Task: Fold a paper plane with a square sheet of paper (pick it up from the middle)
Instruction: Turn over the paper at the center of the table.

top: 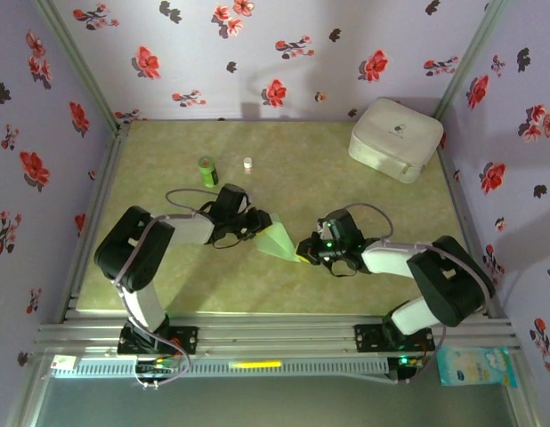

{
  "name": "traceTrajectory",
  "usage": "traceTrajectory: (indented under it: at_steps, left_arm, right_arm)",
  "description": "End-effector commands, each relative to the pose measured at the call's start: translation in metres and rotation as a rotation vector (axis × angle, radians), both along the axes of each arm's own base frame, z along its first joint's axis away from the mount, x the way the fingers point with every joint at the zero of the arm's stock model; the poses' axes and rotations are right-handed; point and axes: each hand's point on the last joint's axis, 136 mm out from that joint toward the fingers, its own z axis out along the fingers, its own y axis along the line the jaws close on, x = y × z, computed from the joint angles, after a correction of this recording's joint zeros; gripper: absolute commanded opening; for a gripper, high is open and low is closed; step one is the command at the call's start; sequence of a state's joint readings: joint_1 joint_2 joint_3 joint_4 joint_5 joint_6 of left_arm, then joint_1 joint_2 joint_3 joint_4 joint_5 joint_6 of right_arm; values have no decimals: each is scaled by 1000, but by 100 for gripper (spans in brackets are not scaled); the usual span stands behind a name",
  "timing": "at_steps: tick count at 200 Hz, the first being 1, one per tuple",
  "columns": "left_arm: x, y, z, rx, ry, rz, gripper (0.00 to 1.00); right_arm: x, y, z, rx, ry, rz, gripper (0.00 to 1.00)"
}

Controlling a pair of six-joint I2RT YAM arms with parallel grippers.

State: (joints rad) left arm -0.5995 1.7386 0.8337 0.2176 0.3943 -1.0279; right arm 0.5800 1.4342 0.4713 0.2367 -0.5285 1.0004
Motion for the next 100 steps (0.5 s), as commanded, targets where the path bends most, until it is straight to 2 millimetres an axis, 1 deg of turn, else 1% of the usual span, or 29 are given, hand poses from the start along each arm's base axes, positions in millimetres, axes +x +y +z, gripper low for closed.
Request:
traceTrajectory:
  at_steps: [1,24,35,48,74,100]
  left_arm:
    - [9,8,36,20,-115,8,29]
    - [12,16,66,46,-209,9,33]
    - [12,21,77,64,-248,13,34]
    - [12,27,90,84,-295,22,35]
    - [12,45,110,126,-377,69,39]
    - [11,64,122,161,-440,139,41]
  right_arm:
    - [8,-14,13,-93,-93,0,1]
    - [15,-26,32,-167,-189,0,0]
    - [16,-32,39,-212,-225,5,0]
    - [20,-38,51,-257,-284,15,0]
    - [26,-56,72,-383,-367,27,0]
    - [31,-76,91,-520,-439,43,0]
